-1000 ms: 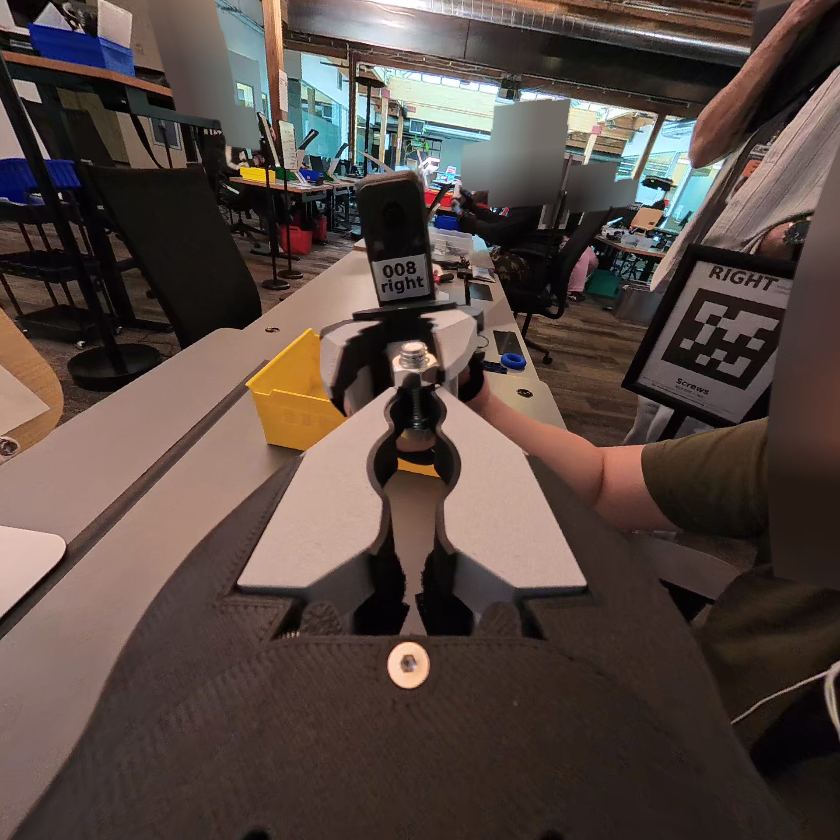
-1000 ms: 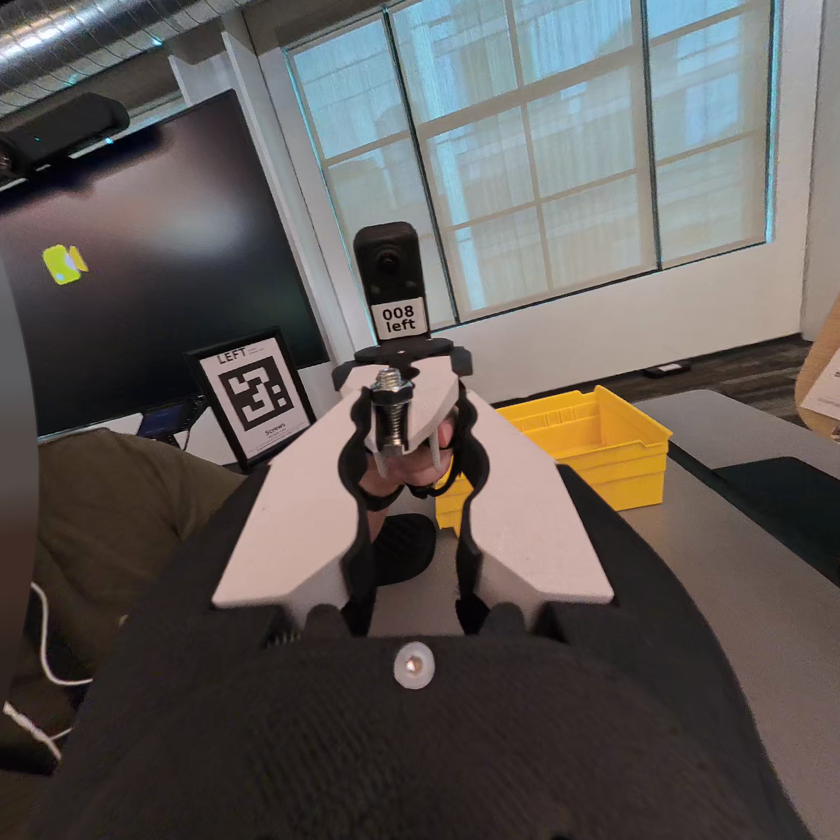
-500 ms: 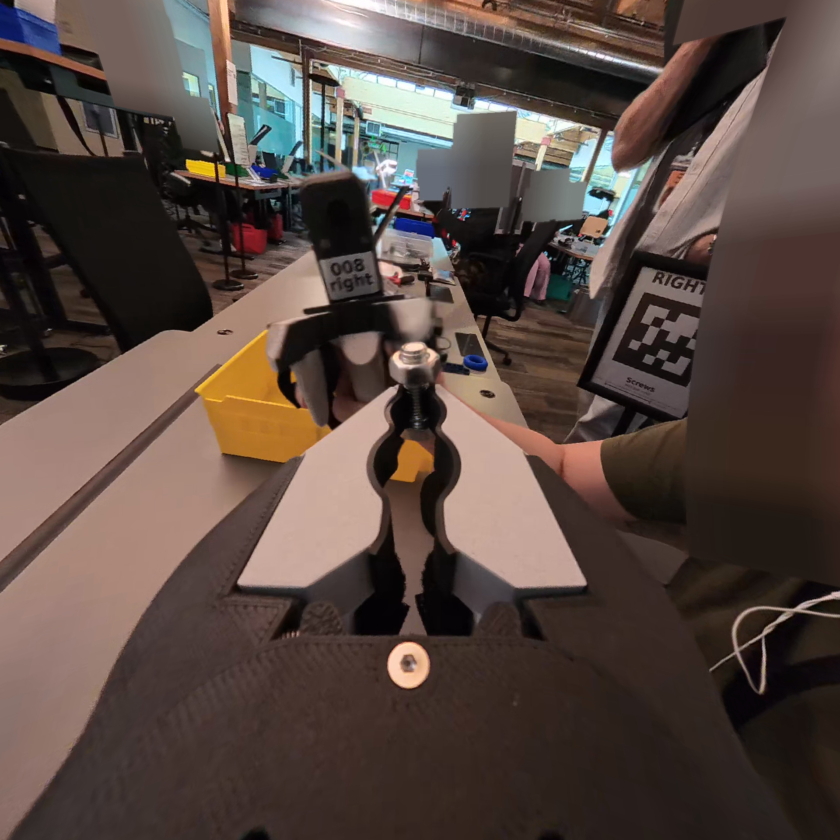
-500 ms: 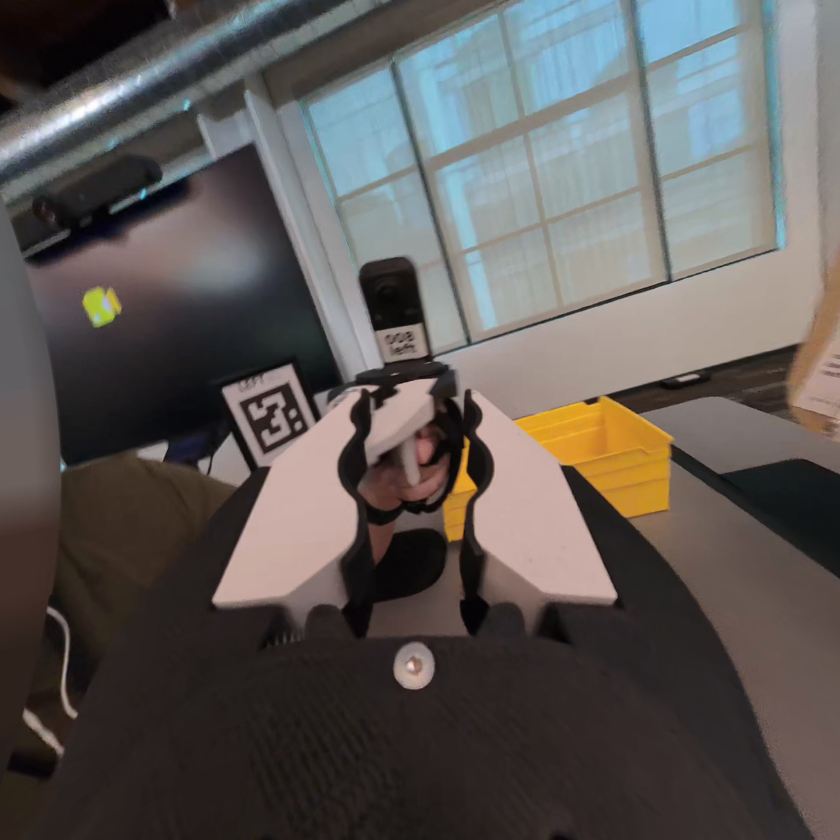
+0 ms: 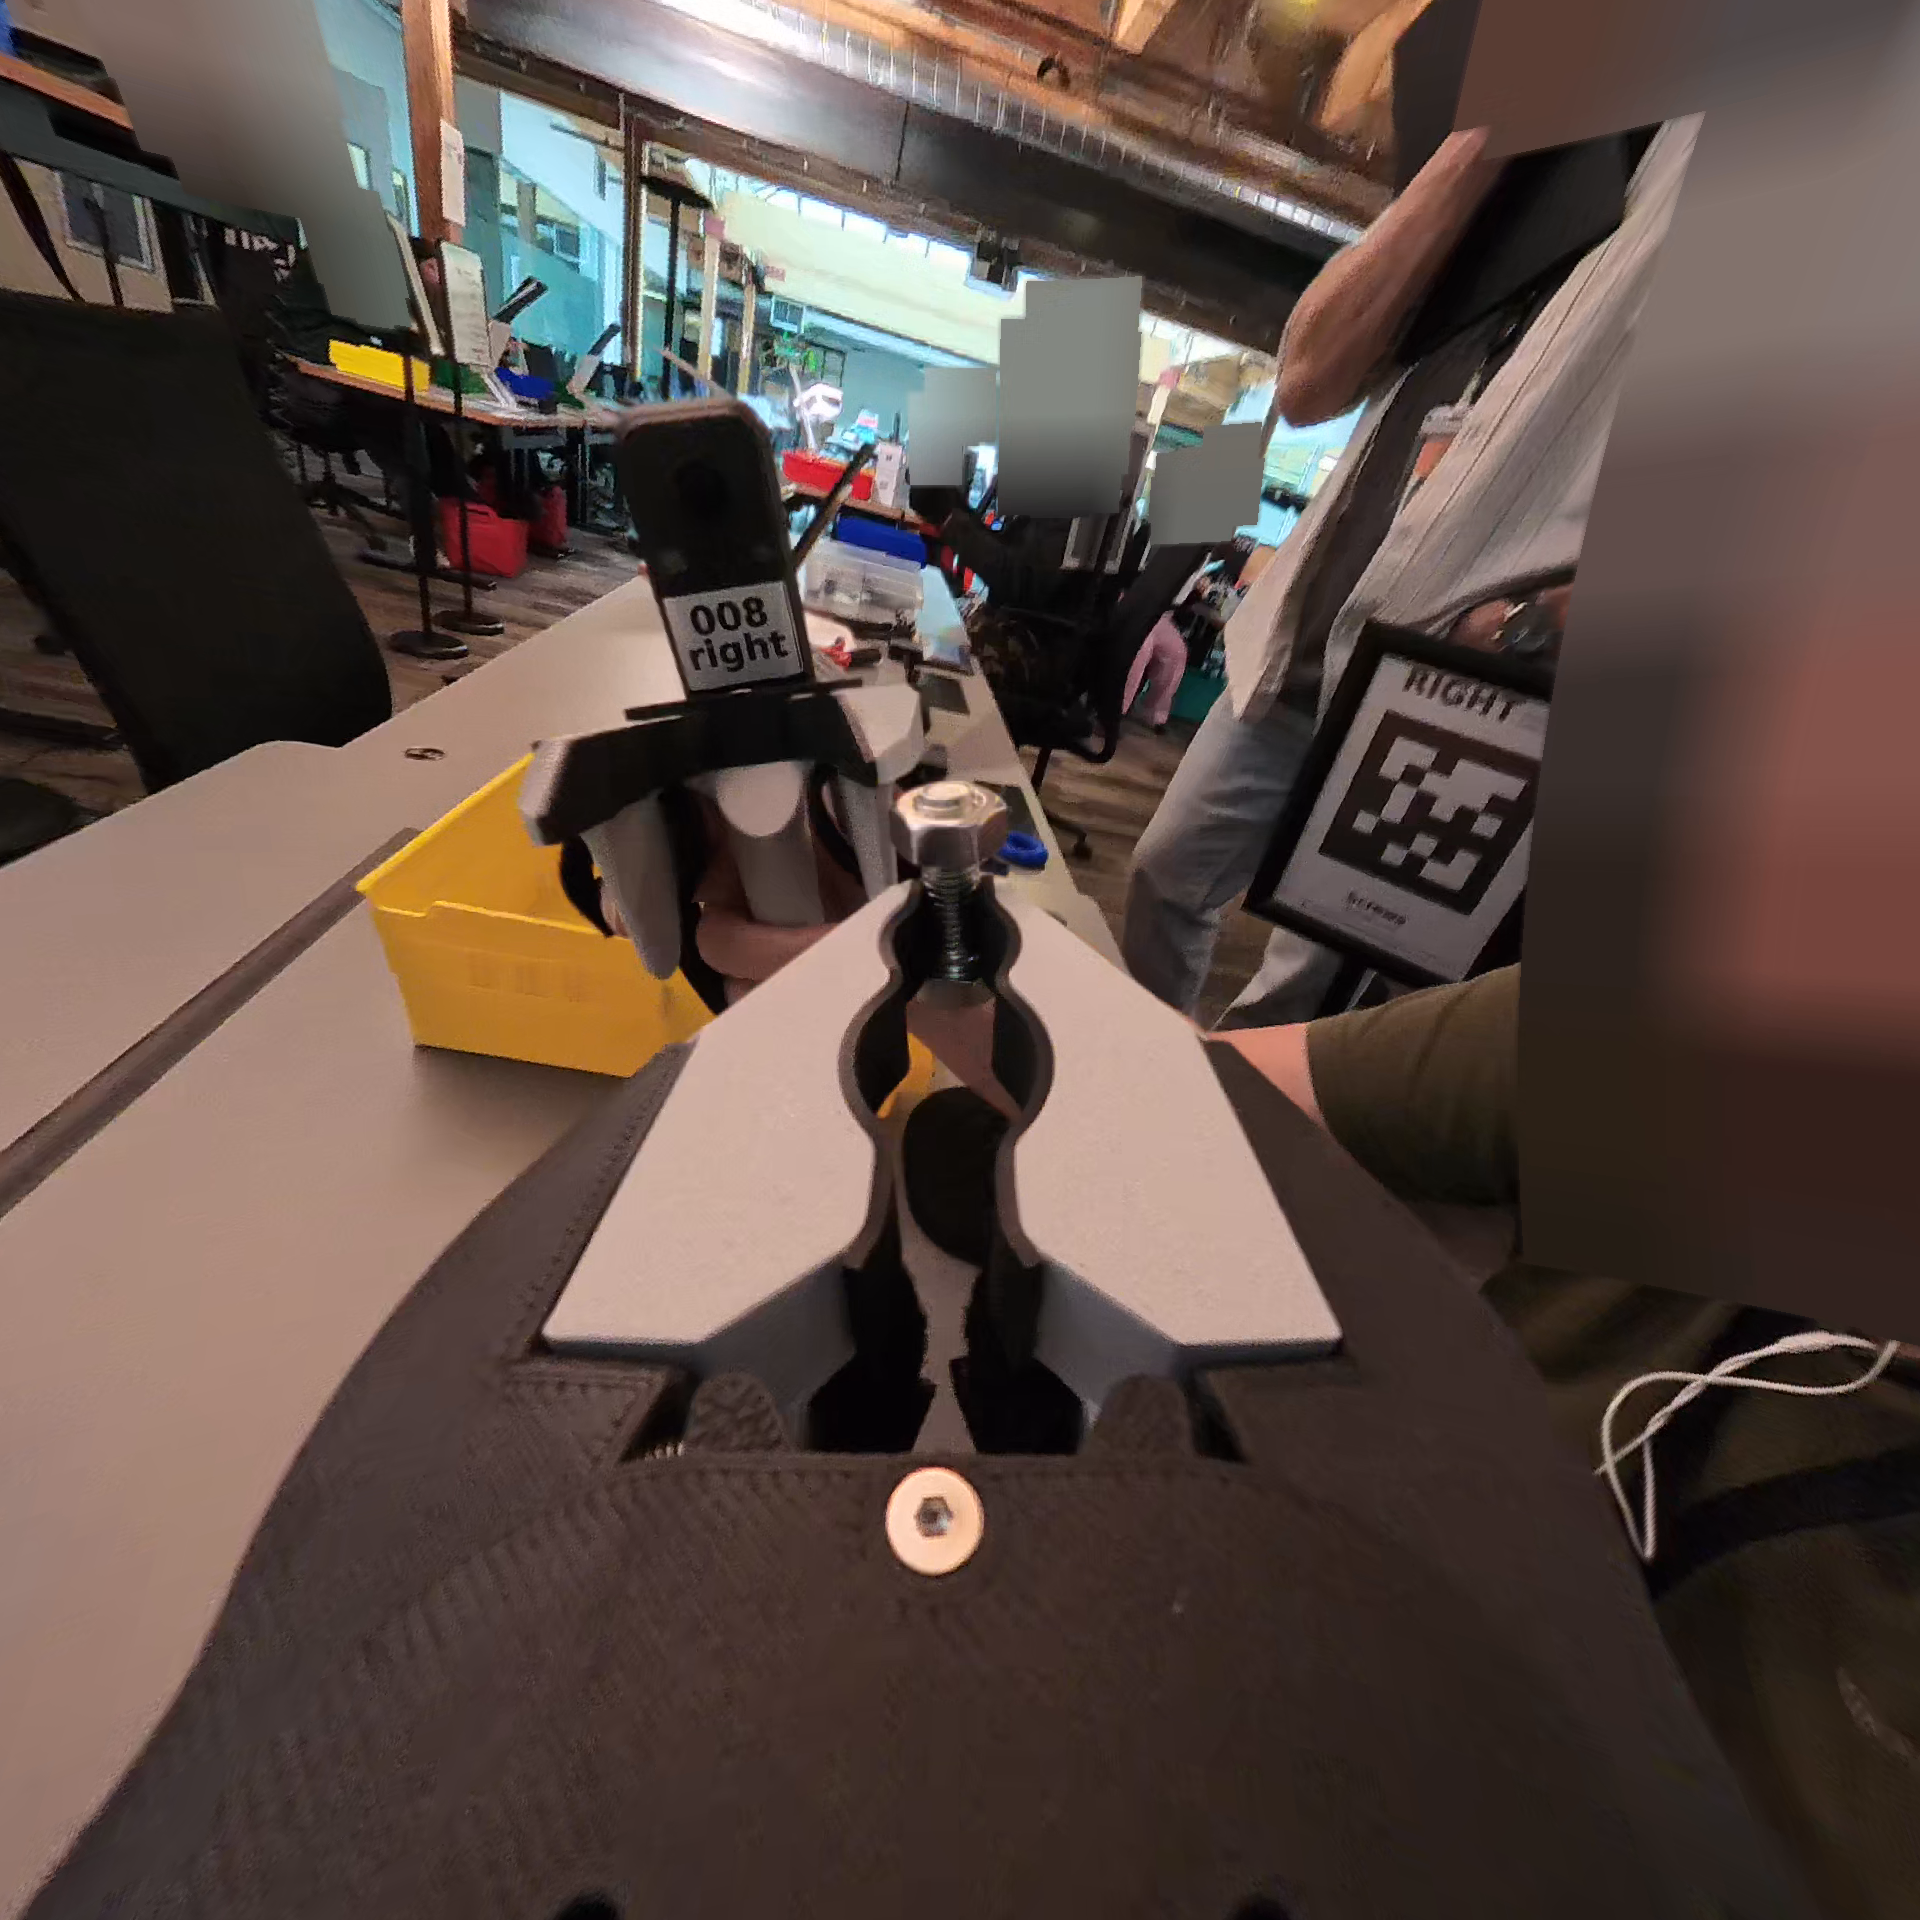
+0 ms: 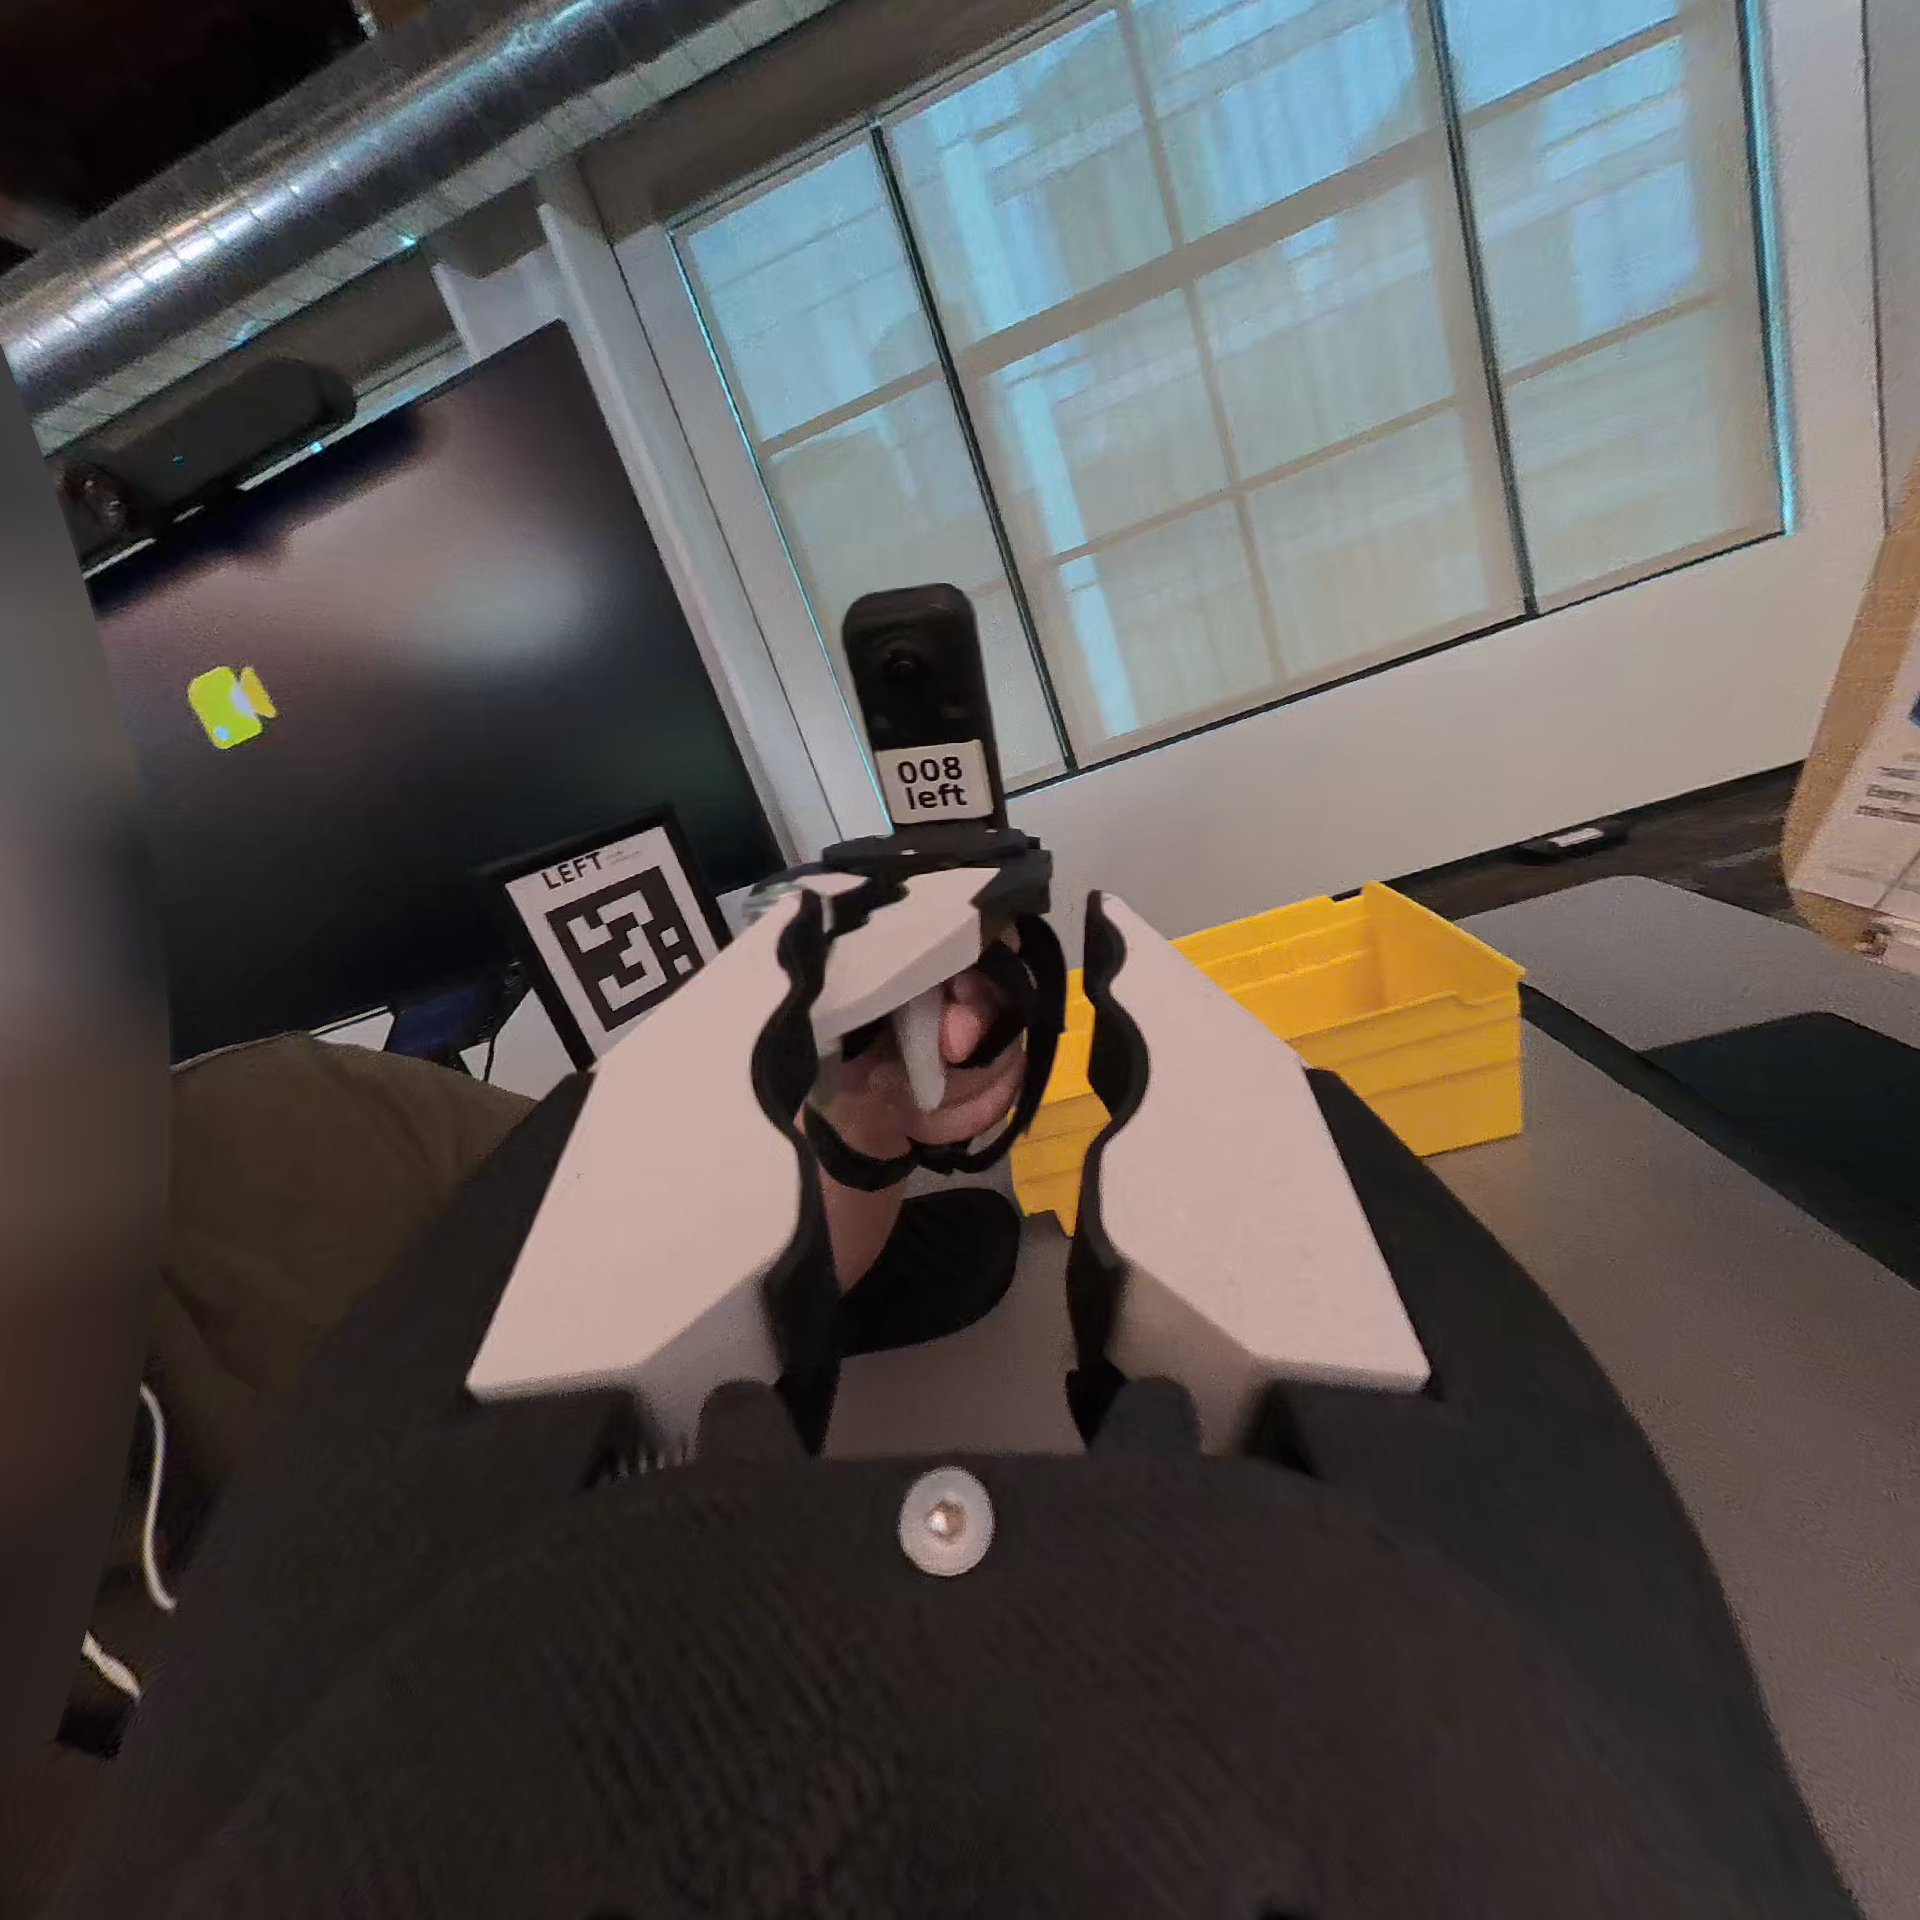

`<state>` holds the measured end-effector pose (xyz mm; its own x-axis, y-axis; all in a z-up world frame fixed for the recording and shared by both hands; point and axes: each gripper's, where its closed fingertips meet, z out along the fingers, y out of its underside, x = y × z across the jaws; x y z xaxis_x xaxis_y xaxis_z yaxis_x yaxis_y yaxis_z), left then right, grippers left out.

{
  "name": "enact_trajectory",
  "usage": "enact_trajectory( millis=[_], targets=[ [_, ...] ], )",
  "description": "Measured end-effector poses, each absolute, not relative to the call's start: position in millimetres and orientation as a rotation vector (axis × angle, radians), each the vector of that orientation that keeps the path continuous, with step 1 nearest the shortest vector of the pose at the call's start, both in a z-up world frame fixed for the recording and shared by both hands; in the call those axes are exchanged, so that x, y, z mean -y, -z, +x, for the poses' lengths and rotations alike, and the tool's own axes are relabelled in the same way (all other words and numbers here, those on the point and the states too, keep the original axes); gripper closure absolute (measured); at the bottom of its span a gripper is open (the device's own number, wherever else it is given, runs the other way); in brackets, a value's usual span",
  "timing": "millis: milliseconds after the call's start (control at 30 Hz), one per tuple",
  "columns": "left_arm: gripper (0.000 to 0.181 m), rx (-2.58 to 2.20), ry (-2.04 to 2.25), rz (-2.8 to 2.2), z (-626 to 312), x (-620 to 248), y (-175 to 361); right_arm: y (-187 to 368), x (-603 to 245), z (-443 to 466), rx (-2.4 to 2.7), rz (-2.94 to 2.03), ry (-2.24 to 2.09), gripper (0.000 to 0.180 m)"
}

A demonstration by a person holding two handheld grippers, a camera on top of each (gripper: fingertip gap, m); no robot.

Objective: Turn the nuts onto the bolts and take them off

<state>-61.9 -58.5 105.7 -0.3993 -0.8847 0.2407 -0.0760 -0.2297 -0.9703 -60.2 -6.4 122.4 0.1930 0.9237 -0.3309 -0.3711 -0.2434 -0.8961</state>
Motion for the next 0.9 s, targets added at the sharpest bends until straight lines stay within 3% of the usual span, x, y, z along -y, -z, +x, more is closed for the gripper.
enact_trajectory(
  millis=[167, 367, 533, 667, 700, 800, 900],
  targets=[
    [0.174, -1.408, 1.605, -1.202, -58, 51, -100, -133, 27, -84, 0.703, -1.230, -1.364, 0.124],
    [0.174, -1.421, 1.568, -1.196, -55, 53, -96, -120, 2, -59, 0.586, -1.293, -1.363, 0.134],
    [0.174, -1.379, 1.483, -1.212, -57, 38, -97, -130, 18, -72, 0.677, -1.269, -1.294, 0.127],
    [0.174, -1.380, 1.518, -1.188, -56, 44, -99, -119, 13, -84, 0.687, -1.323, -1.278, 0.132],
    [0.174, -1.379, 1.521, -1.189, -56, 45, -100, -117, 10, -80, 0.678, -1.318, -1.295, 0.125],
    [0.174, -1.363, 1.550, -1.198, -58, 44, -102, -120, 12, -68, 0.652, -1.286, -1.380, 0.134],
    [0.174, -1.357, 1.542, -1.197, -58, 42, -103, -124, 20, -74, 0.692, -1.276, -1.350, 0.131]
  ],
)
